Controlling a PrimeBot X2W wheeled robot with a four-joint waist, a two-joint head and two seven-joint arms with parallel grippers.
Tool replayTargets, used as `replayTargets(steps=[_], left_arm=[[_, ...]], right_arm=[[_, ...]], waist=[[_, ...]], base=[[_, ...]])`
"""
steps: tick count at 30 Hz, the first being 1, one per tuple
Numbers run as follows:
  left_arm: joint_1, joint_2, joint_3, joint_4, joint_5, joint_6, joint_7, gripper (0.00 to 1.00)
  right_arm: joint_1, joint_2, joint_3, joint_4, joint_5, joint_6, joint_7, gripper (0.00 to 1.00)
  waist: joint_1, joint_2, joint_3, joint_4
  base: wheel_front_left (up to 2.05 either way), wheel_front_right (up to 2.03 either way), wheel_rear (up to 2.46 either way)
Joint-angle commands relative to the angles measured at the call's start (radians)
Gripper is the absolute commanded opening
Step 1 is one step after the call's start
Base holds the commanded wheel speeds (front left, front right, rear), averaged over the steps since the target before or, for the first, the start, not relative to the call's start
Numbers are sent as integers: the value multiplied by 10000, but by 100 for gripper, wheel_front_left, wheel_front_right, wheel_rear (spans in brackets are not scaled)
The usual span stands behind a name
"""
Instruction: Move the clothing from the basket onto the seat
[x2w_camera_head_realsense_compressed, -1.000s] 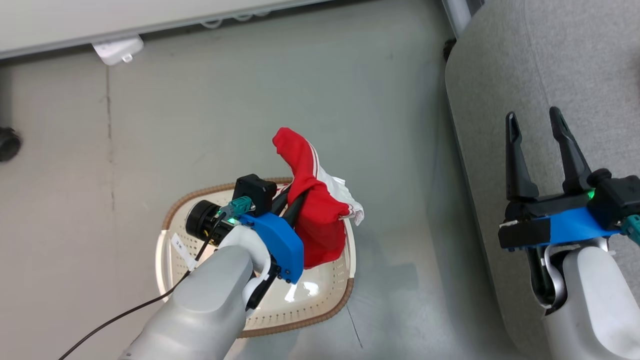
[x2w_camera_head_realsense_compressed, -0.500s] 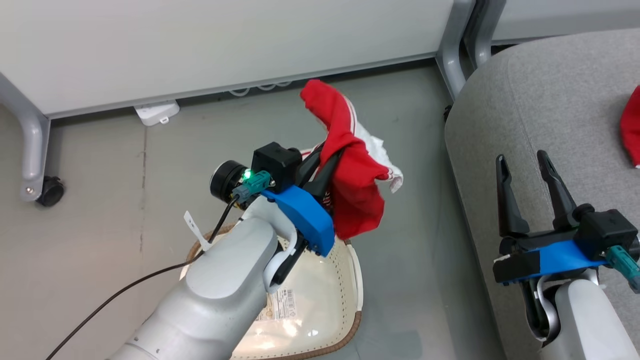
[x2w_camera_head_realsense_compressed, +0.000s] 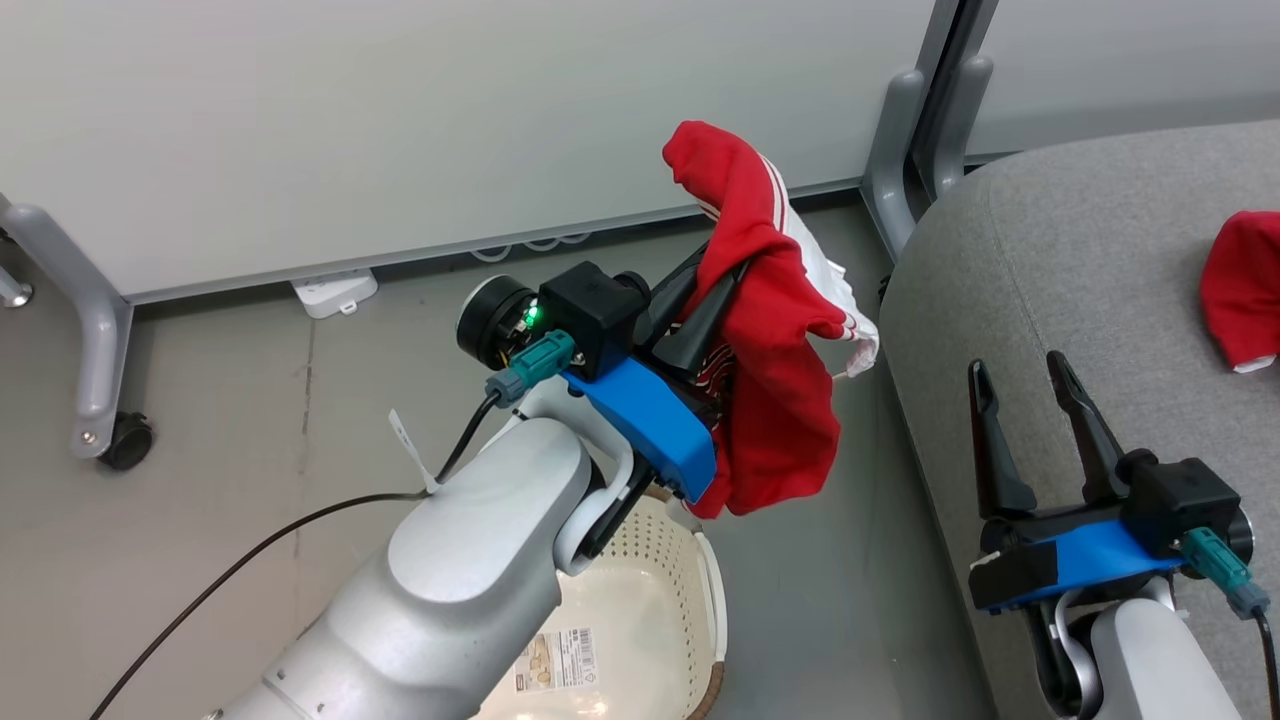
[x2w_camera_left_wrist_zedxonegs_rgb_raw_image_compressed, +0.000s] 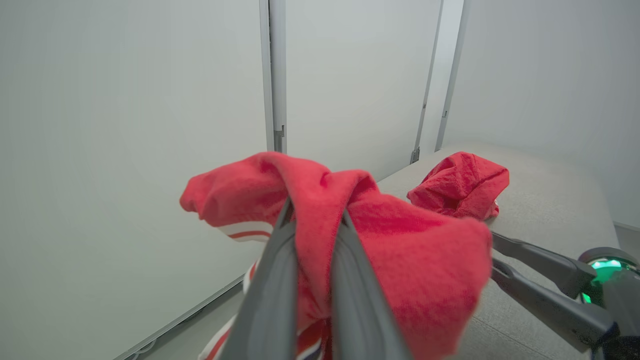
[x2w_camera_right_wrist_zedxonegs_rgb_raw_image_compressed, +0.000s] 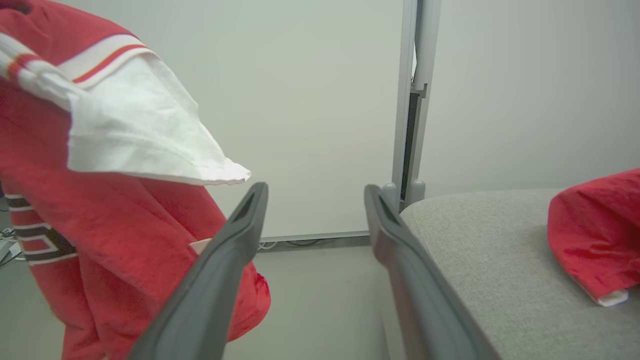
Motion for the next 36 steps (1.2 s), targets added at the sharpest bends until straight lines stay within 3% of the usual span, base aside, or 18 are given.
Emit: replayTargets(steps=[1,13,29,36], left_arm=[[100,97,-16,-170,9,68,-13,0],[477,436,-61,-718,-172,265,224,0],[441,525,-125,-948,-223,418,286,0],[303,440,-202,-945,-254,391,259,0]], right_arm=[[210,47,24,30,0,-11,-5,100],[501,-2,691,-5,86,-11,-5,100],[-984,-100,3860,779,502,-9,-3,100],[-2142,111,4541,1459,488,-9,-5,100]], waist=[[1,0,-157,10],[1,0,-430,51],[1,0,-278,143],[1,0,-149,232]], base=[[0,0,0],[0,0,0],[0,0,0],[0,0,0]])
